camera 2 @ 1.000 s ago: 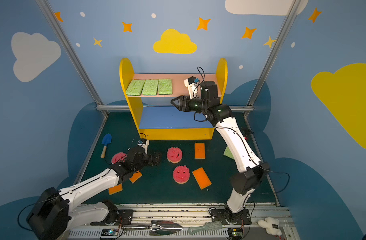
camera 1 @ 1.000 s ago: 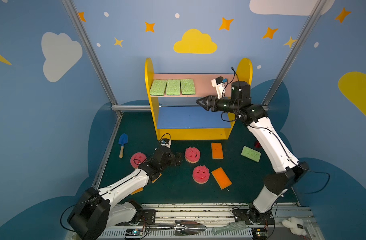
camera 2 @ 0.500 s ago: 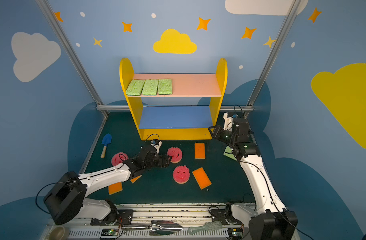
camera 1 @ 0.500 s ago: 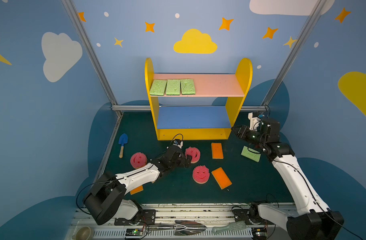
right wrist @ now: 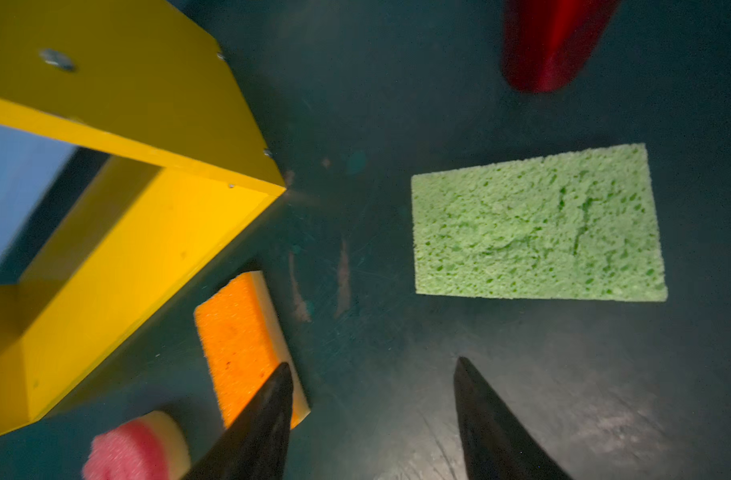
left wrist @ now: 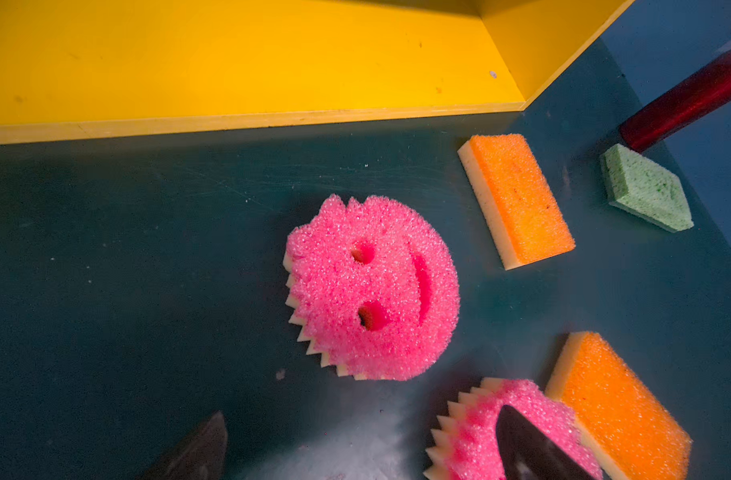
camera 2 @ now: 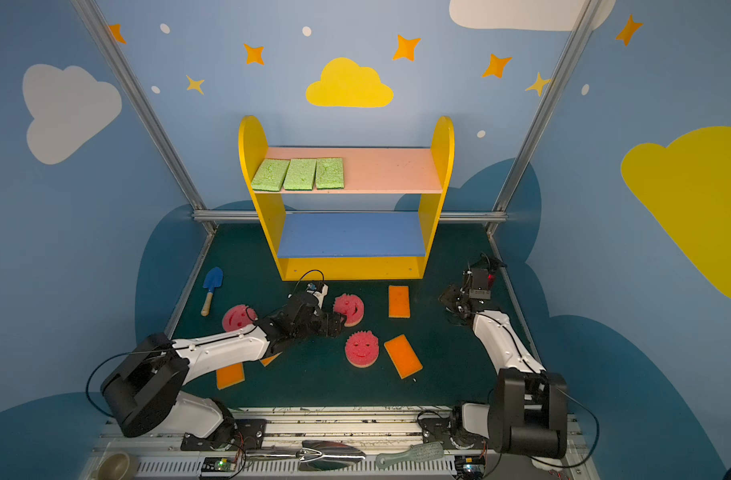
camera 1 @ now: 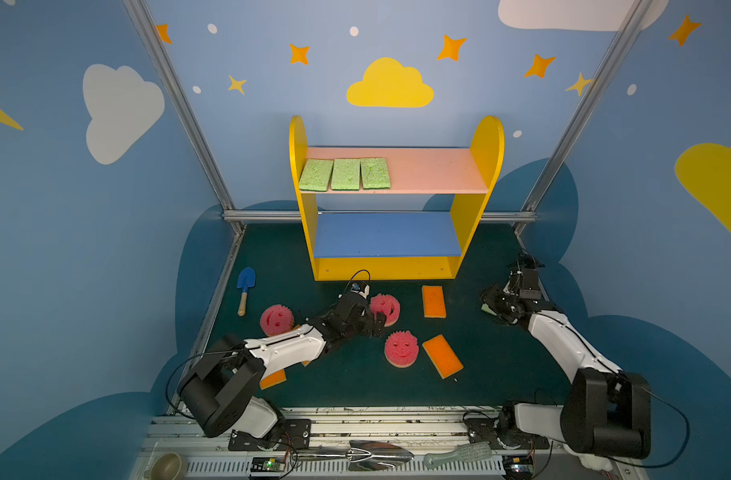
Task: Place and organize the cleaning sponges onto the shelf
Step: 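Open the right gripper and lower it toward the last green sponge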
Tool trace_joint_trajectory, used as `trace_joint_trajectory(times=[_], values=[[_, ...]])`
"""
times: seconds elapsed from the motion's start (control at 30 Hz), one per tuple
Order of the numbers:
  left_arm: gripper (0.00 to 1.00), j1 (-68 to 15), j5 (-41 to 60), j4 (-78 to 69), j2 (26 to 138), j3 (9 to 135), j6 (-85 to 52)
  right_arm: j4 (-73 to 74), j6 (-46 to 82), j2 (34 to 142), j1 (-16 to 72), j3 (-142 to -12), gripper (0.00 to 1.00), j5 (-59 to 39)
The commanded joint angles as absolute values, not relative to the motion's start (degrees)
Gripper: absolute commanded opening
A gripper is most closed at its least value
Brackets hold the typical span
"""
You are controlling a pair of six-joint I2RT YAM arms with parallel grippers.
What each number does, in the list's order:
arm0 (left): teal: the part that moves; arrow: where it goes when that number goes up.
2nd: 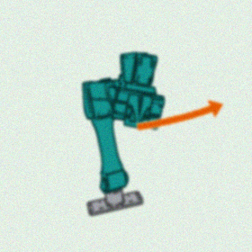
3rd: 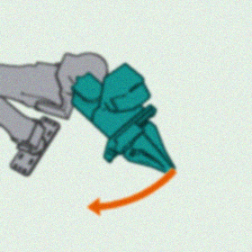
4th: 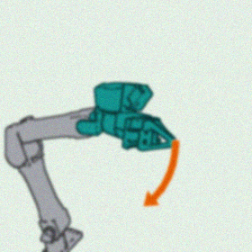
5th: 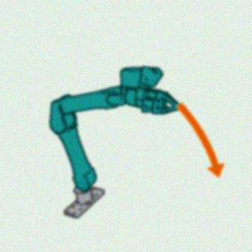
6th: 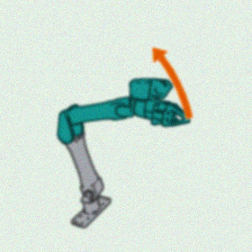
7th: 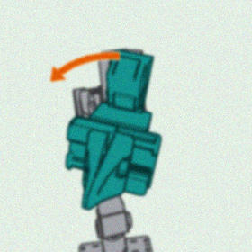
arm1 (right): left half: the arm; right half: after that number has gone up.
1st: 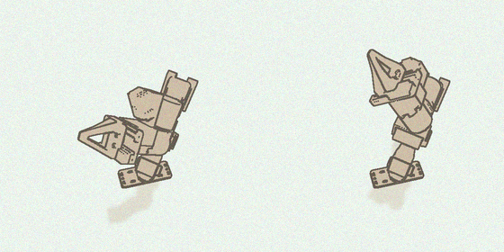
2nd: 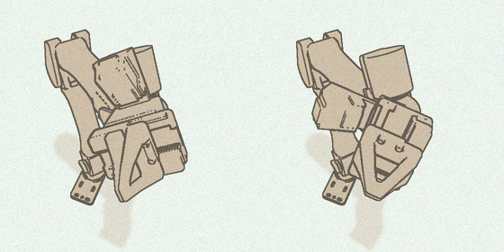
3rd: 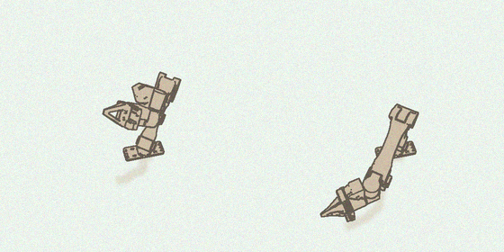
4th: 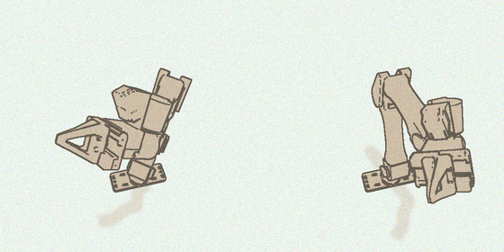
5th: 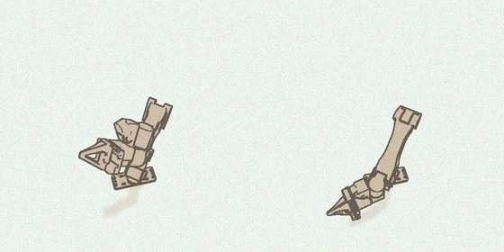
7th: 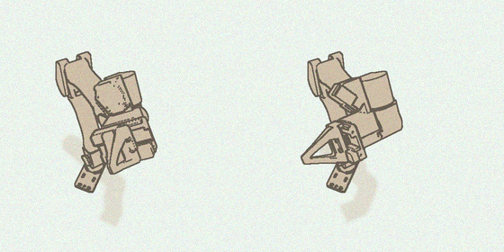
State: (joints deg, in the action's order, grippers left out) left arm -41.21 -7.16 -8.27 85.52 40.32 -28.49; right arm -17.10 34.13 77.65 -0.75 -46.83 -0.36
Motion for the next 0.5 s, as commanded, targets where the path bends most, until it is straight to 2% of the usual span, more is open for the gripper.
trace_joint_trajectory(times=[0.0,0.17,0.47], values=[[1.0,-41.23,-5.63,-10.34,87.8,41.46,-28.88,-22.46,33.93,84.28,-0.89,-54.02,0.61,4.06],[1.0,-41.22,-6.75,-10.37,89.12,41.92,-28.92,-25.11,33.5,92.09,-0.88,-58.87,0.6,6.06],[1.0,-41.24,-8.7,-9.76,89.18,41.84,-29.18,-29.27,32.5,98.0,-0.95,-64.54,0.57,5.42]])
